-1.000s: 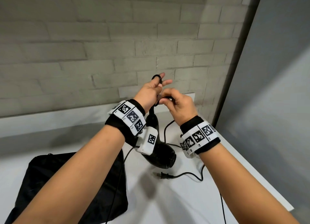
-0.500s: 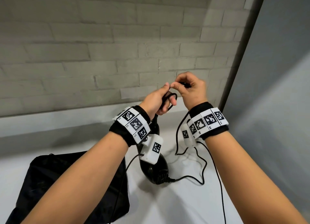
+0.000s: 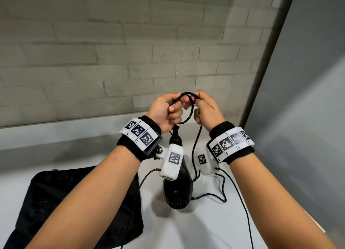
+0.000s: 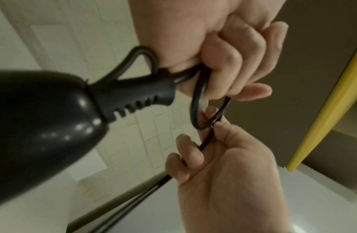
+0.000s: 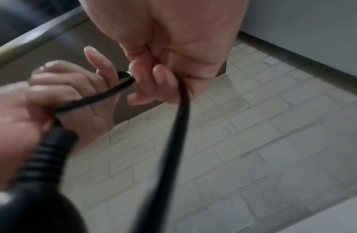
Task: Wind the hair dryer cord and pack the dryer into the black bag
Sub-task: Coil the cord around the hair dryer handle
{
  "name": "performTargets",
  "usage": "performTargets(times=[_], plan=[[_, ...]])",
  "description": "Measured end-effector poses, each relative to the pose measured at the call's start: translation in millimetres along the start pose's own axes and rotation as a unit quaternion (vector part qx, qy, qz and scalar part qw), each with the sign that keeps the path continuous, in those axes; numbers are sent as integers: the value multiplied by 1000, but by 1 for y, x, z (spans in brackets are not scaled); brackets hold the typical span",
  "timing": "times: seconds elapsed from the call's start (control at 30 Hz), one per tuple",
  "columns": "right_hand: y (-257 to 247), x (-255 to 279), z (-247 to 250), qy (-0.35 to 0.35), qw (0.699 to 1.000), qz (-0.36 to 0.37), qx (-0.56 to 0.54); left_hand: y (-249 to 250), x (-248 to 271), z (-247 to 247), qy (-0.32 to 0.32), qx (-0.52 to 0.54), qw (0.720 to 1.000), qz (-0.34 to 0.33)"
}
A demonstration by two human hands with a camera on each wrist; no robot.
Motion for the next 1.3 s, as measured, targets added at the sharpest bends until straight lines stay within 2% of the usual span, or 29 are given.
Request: performTargets(times=[0.13,0.27,0.43,0.6,0.7,0.77,0.9,1.0,1.07,1.17,1.3], plan=[[-2,3,-8,-36,998,-43,-36,0,-4,6,-2,66,998,4],[2,-1,-14,-58,994,-84,-44,-5,-1,2,-32,76,996,21],[-2,-3,-16,-109,989,-69,-73,-4,-1,-1,-49,106,992,36],[2,-3,-14,-64,995,-54,-63,-3,-8,0,-44,145,988,5],[4,-1,-15,-45,995,-74,-53,-7,-9,-1,-44,175,984,-3],[4,-2,-14,-28,993,-100,-57,-9,-6,-7,-61,190,980,-1],[12,-8,-10,3,977,-195,-85,-12,-4,-13,-87,190,978,-9],[13,-5,-8,-8,987,-147,-62,-7,-2,-18,-91,214,972,-30],[20,4,-9,-35,993,-101,40,3,-4,-15,-85,234,966,-64],[37,16,-20,-79,978,-26,192,18,-5,-7,-58,197,974,-98],[49,28,-26,-117,962,-4,247,22,-5,4,-24,107,987,-116]])
Point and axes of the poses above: each hand's wrist, its own x-axis away from the middle knuckle, its own z-axis out of the back of the hand, y = z × x, the point moved 8 cm from there along -x, towards the middle knuckle, and after that the axes turned 15 degrees about x, right-handed, at the moved point
